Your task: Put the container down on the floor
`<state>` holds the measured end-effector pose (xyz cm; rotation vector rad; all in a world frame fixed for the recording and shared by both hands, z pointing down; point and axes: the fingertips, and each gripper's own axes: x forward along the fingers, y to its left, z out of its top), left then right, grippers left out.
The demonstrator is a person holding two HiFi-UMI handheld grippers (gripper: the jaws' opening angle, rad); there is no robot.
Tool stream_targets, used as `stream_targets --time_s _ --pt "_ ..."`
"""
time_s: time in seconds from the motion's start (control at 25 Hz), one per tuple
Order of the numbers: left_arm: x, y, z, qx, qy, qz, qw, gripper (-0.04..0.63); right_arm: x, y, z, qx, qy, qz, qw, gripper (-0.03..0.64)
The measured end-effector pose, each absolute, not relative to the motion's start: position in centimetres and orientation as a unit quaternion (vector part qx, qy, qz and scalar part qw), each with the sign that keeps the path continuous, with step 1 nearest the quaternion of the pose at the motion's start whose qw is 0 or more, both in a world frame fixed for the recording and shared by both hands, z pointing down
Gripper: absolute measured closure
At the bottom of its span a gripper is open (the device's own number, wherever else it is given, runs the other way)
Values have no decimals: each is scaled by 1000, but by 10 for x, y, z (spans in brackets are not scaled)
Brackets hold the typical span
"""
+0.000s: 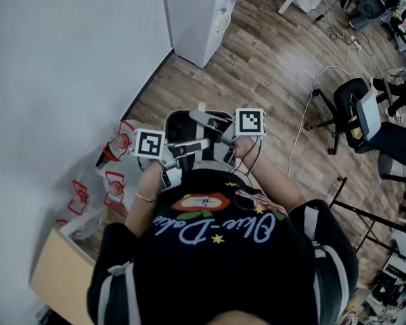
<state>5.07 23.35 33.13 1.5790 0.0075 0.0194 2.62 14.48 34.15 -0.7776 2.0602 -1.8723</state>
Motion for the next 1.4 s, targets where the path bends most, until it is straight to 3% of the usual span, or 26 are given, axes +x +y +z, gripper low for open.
stream_targets --time_s 0.76,1.4 --pt "7 171 333 707 20 13 706 529 -16 81 344 -280 708 -636 129 557" --pt "8 67 348 688 -70 -39 721 529 -33 -15 360 -204 718 -662 65 557"
